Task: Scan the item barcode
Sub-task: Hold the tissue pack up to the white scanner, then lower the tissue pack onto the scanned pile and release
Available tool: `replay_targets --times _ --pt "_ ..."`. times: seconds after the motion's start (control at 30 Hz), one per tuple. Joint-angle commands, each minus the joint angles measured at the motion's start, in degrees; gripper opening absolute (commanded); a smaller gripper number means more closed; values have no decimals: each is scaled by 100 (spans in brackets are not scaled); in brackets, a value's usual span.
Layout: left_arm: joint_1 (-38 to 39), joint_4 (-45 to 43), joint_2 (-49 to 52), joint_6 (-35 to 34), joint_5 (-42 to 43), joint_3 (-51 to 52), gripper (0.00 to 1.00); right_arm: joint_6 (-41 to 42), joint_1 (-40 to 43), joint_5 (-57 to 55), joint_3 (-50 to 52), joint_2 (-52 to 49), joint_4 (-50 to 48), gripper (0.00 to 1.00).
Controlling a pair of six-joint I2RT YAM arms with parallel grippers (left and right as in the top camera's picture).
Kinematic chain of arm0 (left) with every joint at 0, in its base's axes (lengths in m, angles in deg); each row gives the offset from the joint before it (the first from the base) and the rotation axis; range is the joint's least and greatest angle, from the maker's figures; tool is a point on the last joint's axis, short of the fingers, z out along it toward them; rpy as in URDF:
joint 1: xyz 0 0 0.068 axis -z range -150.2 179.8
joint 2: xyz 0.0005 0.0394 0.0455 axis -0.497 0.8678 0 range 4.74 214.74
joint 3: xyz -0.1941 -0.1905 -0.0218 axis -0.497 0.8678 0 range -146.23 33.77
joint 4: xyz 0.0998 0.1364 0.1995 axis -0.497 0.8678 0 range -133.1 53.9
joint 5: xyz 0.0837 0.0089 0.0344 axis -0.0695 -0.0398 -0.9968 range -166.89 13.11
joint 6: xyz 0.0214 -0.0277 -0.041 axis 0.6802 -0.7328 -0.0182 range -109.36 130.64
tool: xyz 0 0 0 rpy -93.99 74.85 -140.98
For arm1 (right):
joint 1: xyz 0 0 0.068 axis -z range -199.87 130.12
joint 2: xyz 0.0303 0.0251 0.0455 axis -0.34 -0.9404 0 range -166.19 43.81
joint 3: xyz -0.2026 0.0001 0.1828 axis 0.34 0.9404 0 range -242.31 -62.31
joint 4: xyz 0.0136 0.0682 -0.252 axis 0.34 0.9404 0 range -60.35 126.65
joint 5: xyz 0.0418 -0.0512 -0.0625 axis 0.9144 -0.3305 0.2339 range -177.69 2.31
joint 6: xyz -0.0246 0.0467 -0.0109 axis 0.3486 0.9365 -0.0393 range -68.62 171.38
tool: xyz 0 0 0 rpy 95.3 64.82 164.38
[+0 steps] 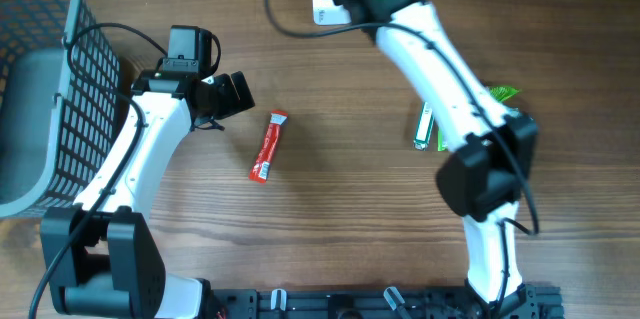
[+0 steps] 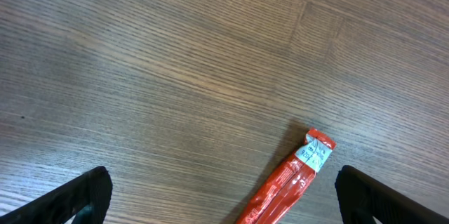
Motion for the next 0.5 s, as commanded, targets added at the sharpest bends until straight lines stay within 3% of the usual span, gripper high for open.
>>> replay_targets --times 0.0,0.1,0.23,0.47 --pt "-11 -4 37 28 -31 -20 100 -2002 -330 -1126 -96 -452 -901 4" --pt "-11 -4 37 28 -31 -20 100 -3034 -396 -1268 -96 -837 -1558 5" --pt "-9 -4 37 28 -31 -20 100 -3635 -319 -1292 -96 -1241 -1665 4" --pt "-7 -4 37 28 -31 -20 100 -3462 -96 -1303 -79 -1513 -1670 4"
